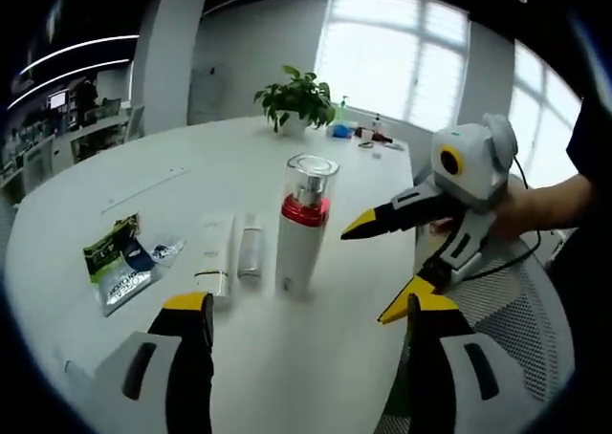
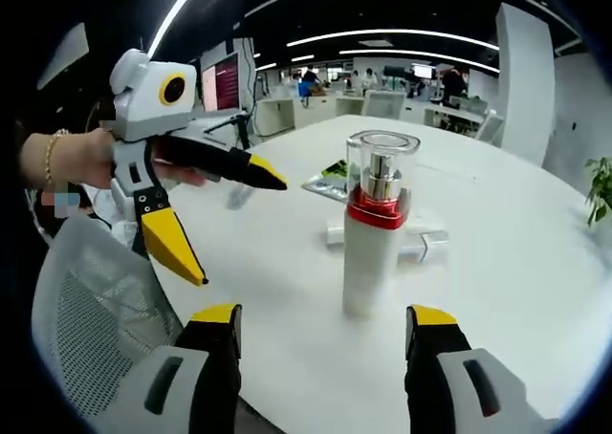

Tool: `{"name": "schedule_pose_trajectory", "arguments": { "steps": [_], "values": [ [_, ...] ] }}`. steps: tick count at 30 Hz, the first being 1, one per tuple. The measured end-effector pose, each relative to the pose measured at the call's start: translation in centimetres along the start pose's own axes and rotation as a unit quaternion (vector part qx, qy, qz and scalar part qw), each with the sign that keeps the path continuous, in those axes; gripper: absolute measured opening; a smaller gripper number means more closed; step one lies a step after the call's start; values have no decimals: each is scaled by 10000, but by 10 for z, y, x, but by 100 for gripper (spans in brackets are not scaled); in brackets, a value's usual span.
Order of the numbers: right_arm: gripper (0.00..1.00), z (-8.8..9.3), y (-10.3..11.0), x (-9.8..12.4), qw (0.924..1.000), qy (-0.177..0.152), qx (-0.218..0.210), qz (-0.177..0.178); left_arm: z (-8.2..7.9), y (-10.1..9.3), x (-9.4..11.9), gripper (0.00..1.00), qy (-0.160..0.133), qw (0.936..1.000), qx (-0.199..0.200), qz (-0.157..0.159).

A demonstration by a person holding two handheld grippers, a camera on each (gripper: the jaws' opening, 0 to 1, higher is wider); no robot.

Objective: Arrange the skincare products in the storage area until every visible bottle or jar stands upright without overlapping.

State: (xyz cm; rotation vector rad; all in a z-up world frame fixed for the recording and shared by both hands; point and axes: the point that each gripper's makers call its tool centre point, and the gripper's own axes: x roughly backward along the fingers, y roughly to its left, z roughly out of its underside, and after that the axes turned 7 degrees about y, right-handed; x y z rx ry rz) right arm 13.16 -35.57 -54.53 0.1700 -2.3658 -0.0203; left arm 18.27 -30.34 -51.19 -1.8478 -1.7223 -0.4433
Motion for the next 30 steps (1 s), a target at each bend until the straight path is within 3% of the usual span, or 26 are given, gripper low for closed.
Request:
{"name": "schedule_pose_trajectory", "arguments": {
  "steps": [7,17,30],
  "values": [
    [84,1,-4,8,10000,-2,-53,78,22,3,15,81,11,9994,275,-202],
    [92,3,-8,21,9999,14,-20,140,40,8,41,85,-71,9964,626,-558],
    [99,-4,-9,38,9995,-299,-84,13,64,7,74,94,-159,9894,966,-1072]
  ]
}}
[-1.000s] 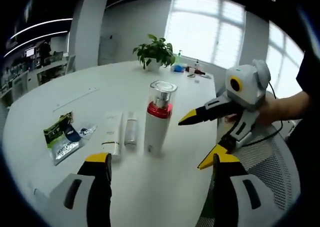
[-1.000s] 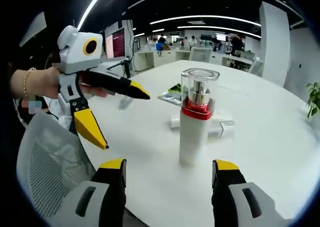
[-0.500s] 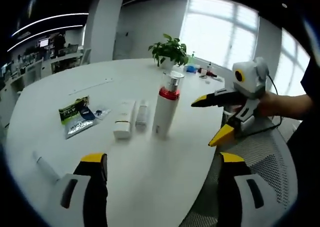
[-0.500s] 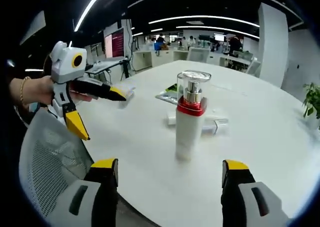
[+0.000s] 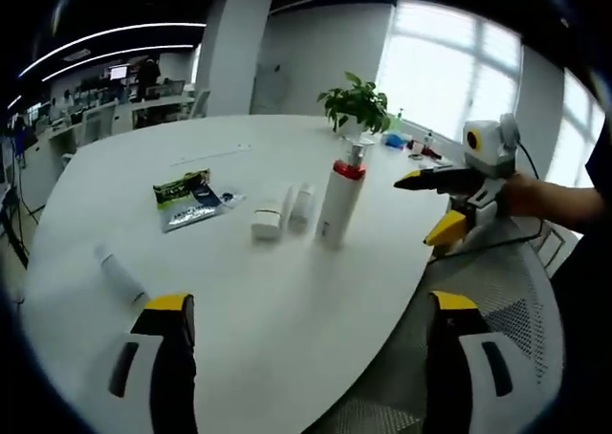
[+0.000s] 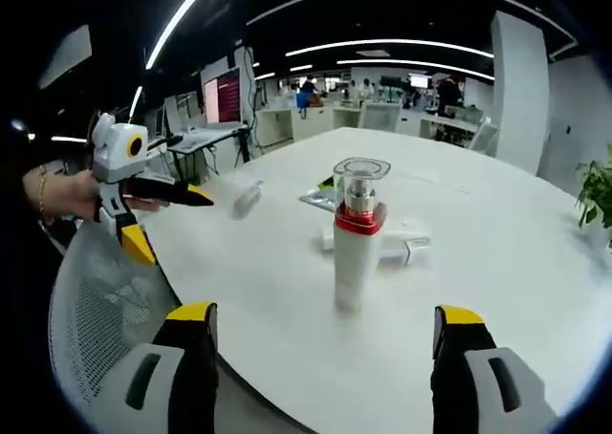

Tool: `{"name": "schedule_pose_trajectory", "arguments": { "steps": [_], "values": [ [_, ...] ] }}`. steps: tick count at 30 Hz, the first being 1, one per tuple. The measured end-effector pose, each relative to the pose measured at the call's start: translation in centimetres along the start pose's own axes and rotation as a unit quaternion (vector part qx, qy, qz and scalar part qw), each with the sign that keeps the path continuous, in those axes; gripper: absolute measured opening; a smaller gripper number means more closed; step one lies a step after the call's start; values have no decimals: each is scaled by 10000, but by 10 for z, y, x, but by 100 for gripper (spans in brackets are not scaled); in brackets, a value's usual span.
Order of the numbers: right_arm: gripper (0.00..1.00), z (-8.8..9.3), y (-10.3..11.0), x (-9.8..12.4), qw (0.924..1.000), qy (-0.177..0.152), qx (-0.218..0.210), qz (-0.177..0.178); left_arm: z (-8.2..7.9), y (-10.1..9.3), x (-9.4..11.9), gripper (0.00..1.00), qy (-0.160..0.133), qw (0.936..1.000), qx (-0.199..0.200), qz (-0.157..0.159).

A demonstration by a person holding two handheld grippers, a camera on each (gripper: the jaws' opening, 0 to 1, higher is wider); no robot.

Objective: Arrange the skincare products in the storage area until every visible bottle or jar stands upright without overlapping.

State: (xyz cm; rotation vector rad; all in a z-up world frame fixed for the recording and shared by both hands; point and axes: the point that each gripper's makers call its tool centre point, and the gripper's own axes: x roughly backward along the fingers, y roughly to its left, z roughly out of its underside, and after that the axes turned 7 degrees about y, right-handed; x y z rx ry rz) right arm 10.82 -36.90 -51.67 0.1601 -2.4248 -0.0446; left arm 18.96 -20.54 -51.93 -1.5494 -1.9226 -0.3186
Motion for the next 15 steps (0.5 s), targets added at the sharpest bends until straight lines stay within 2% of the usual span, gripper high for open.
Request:
{"name": "schedule_pose_trajectory", "arguments": {
  "steps": [3,7,11,14,15],
  "values": [
    [99,2,3,4,10000,0,-3,13,3,1,8,95,-14,9999,-57,-106],
    [99,6,2,11,10000,69,28,67,2,6,21,99,-140,9995,93,-271],
    [99,13,6,16,9999,90,26,98,5,6,34,99,-244,9989,192,-354],
    [99,19,5,18,9996,256,25,128,-1,7,42,99,-269,9986,101,-438],
    [99,16,8,20,9997,186,41,127,-2,7,44,99,-281,9985,82,-460]
  ]
}}
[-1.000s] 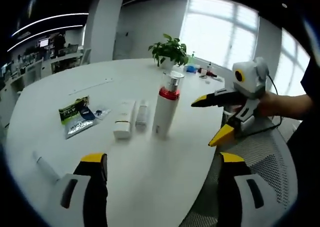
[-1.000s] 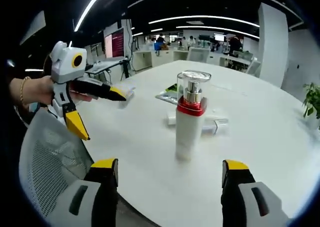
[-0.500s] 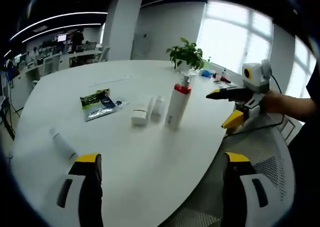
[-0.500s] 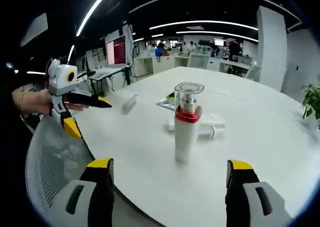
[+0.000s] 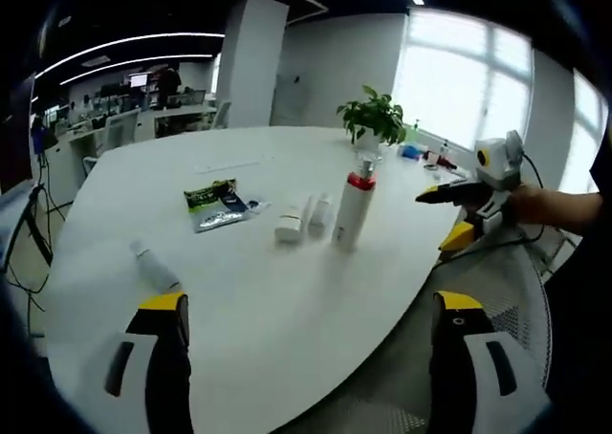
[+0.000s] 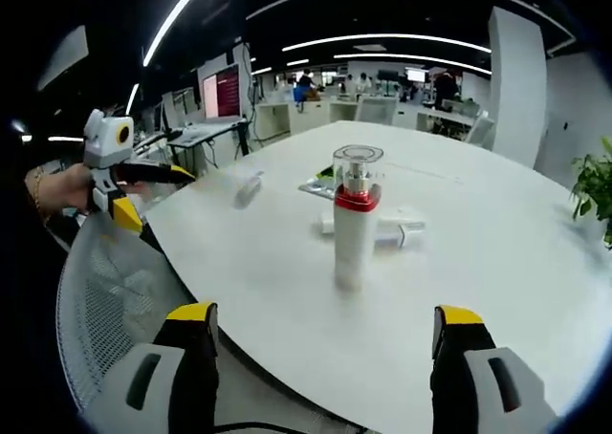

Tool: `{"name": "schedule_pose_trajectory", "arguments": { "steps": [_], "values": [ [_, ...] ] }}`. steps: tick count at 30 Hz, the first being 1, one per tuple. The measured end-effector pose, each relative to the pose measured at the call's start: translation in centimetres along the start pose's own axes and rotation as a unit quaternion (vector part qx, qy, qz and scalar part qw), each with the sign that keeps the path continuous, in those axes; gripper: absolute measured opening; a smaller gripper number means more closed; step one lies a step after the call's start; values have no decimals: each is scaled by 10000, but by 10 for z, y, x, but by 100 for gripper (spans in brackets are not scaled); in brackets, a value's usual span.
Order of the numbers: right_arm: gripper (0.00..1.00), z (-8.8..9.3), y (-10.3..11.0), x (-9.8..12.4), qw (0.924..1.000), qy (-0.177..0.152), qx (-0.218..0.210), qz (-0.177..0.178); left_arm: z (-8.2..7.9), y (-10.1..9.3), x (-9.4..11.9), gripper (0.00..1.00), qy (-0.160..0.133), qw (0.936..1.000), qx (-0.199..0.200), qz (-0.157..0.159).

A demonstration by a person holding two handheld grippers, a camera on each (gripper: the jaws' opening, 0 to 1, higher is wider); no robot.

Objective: Arrange the skincare products in the storage area until every visible bottle or jar stands upright without overlapping.

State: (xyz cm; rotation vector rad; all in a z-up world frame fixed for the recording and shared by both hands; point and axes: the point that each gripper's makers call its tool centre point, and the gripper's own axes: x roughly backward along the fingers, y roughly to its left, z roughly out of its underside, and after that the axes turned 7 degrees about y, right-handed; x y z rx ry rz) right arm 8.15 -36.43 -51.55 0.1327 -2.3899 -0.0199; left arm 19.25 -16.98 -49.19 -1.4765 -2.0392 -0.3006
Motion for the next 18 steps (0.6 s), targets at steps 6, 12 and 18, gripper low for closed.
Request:
{"name": "schedule_pose_trajectory", "arguments": {
  "steps": [6,12,18],
  "values": [
    [98,-19,0,0,9995,-294,-116,-19,-1,3,10,99,-151,9997,212,-24],
    [94,-8,-1,-9,9997,1,152,201,1,-1,5,96,-69,9999,120,-61],
    [91,-11,-2,-11,9996,-112,190,149,3,2,3,96,-65,9999,134,-70]
  ]
}}
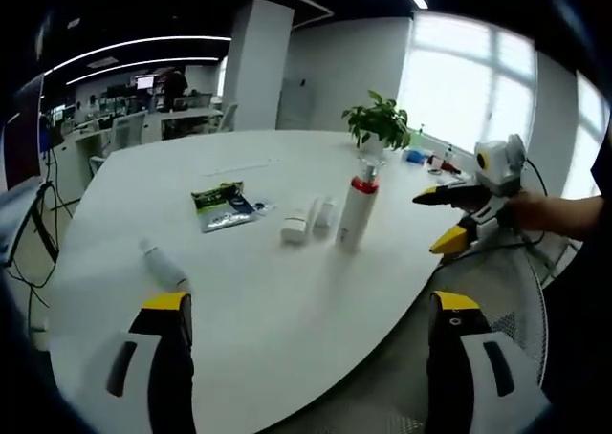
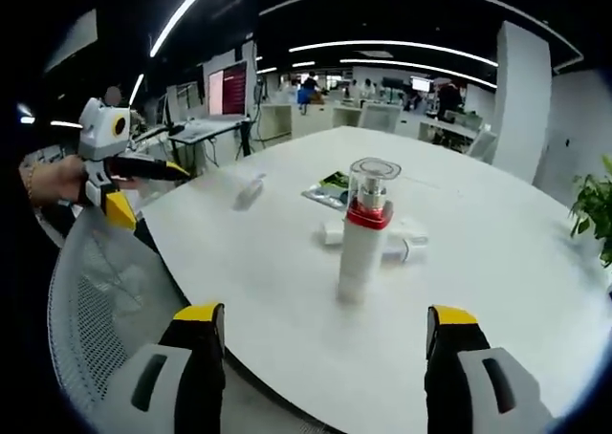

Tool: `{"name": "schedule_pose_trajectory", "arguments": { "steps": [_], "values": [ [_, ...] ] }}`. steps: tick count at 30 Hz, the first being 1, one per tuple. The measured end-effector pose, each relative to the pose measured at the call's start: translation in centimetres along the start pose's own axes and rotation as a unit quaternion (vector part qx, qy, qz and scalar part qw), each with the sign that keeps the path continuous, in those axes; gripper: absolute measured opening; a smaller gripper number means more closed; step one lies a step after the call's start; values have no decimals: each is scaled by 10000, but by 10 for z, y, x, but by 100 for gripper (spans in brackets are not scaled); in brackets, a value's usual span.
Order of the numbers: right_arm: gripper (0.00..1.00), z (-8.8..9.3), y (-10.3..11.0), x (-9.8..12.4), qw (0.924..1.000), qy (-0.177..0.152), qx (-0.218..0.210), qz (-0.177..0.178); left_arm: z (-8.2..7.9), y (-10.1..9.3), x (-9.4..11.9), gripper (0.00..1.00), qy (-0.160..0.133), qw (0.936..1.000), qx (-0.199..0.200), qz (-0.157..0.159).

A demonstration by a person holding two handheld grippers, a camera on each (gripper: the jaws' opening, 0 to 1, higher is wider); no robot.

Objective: Arrange the skincare products in the storage area until every visible bottle or jar stands upright without overlapping.

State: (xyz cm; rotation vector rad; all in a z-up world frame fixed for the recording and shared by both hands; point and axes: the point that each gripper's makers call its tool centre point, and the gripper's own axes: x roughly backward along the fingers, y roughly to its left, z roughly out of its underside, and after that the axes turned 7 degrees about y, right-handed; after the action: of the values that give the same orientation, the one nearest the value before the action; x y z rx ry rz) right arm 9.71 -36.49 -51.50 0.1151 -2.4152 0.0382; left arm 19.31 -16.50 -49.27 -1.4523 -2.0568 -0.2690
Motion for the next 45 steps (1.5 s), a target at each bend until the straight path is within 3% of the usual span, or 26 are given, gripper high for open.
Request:
{"name": "schedule_pose_trajectory", "arguments": {
  "steps": [3,9,26,31,38,45],
  "values": [
    [89,2,-1,0,9999,25,-164,-3,2,0,0,96,26,10000,-6,12],
    [86,3,1,-2,10000,32,59,52,7,0,-2,96,187,9998,-84,41],
    [84,-2,-2,0,9998,-143,-91,99,14,-4,-20,94,509,9984,-34,233],
    [84,-3,-1,0,9998,-159,-57,109,8,-2,-31,93,611,9977,-127,273],
    [83,-4,-6,2,9994,-225,-191,167,-19,-1,-49,94,549,9976,-192,381],
    [82,-6,-11,2,9986,-309,-361,222,-33,6,-69,94,624,9969,-289,374]
  ]
}}
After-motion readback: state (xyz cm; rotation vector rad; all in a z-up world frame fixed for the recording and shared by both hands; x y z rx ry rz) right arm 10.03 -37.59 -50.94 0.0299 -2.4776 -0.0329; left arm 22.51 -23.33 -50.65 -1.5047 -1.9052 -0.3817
